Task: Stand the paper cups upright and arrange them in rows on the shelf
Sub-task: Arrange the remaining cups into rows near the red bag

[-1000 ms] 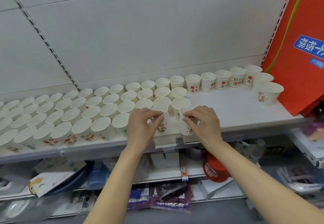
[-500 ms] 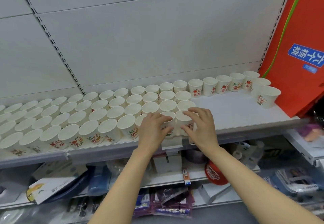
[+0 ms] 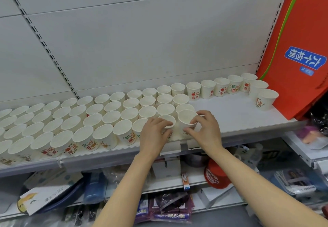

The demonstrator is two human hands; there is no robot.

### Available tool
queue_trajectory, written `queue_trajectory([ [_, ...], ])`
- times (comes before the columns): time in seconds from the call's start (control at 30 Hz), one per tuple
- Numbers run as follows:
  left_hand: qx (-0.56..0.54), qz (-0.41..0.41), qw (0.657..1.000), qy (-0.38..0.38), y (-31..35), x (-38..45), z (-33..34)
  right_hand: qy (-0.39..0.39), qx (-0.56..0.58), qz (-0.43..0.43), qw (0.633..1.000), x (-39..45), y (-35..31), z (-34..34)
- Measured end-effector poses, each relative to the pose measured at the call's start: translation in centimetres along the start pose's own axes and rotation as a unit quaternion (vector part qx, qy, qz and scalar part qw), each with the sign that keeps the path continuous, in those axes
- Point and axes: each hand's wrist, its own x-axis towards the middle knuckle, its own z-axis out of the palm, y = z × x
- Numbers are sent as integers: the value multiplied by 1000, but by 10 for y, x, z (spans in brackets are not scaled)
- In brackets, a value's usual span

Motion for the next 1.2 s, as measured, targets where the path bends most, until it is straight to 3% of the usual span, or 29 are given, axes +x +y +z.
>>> queue_trajectory([
  [0.1, 6, -19, 999, 32, 0, -2, 3, 33, -65, -8, 997, -1, -2, -4],
  [0.23, 8, -39, 999, -1, 2, 1, 2, 16, -127, 14, 992, -2, -3, 2],
  [0.47, 5, -25, 1000, 1, 8, 4, 9, -15, 42, -12, 999, -7, 12, -3],
  [0.8, 11, -30, 999, 3, 7, 4, 11, 20, -72, -51, 996, 1, 9, -1],
  [1.2, 36, -36, 998, -30, 7, 10, 2, -55, 34, -30, 997, 2, 12, -3],
])
